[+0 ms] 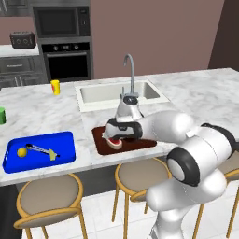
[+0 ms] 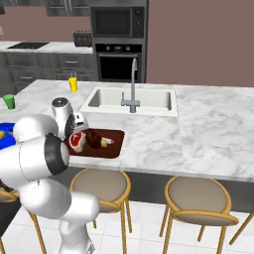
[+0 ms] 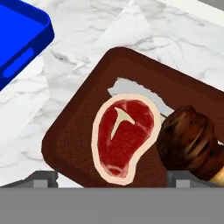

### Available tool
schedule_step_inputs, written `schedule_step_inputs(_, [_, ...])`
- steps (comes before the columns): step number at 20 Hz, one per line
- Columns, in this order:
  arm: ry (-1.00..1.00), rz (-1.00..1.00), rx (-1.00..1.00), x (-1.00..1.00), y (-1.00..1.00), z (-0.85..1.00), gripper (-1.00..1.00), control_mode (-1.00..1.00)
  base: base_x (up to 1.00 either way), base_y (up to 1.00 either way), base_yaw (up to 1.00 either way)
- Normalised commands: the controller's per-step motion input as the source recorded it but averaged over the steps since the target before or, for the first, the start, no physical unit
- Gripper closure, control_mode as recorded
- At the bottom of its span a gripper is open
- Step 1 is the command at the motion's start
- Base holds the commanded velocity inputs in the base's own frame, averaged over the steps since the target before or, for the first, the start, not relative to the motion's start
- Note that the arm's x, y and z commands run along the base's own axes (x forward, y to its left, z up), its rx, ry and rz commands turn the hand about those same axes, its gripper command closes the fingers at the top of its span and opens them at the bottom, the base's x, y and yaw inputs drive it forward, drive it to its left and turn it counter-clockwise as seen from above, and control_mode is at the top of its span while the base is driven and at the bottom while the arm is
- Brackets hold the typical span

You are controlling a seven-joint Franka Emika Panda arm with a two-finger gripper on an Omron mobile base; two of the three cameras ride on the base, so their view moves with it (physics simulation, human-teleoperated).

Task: Gather the lemon wedge and lemon from the fridge and place them on a tray on the dining counter. Then gather the steaks from the fridge and place them on the other tray.

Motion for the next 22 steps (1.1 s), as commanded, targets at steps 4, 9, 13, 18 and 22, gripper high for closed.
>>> schedule_step_inputs(4, [0.00, -0.02, 0.00, -0.43, -0.06, 0.63, -1.00, -1.00, 0.00, 0.00, 0.00])
schedule_step_inputs(9, [0.00, -0.03, 0.00, -0.54, -0.23, 0.47, -1.00, -1.00, 0.00, 0.00, 0.00])
schedule_step_inputs(13, [0.00, -0.05, 0.00, -0.62, -0.33, 0.37, -1.00, -1.00, 0.00, 0.00, 0.00])
schedule_step_inputs(18, [0.00, -0.06, 0.00, -0.68, -0.37, 0.30, -1.00, -1.00, 0.00, 0.00, 0.00])
schedule_step_inputs(22, [0.00, -0.06, 0.00, -0.71, -0.36, 0.28, -1.00, -1.00, 0.00, 0.00, 0.00])
